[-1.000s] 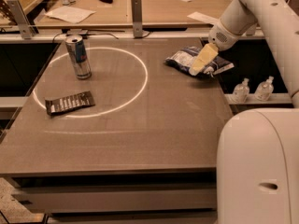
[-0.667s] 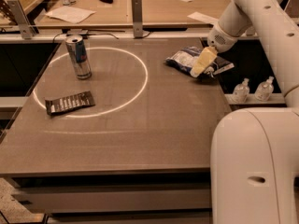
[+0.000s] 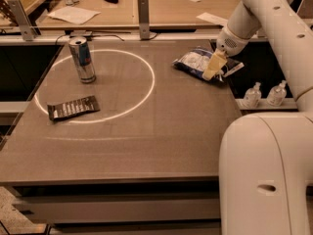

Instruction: Pick blue chip bag

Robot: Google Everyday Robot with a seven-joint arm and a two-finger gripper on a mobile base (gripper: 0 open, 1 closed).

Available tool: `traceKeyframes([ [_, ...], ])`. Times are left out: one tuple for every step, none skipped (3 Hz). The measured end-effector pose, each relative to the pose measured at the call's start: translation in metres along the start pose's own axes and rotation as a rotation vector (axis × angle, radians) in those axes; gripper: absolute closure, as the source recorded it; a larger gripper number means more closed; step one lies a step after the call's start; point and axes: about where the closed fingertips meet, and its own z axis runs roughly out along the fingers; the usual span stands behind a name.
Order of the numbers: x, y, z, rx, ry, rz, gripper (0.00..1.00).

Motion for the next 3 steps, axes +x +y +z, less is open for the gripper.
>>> traceKeyframes([
  [-0.005, 0.001, -0.008, 0.01, -0.002, -0.042, 0.86],
  [-0.03, 0.021, -0.029, -0.021, -0.058, -0.138, 1.0],
  [-0.057, 0.045, -0.055, -0.053, -0.1, -0.208, 1.0],
])
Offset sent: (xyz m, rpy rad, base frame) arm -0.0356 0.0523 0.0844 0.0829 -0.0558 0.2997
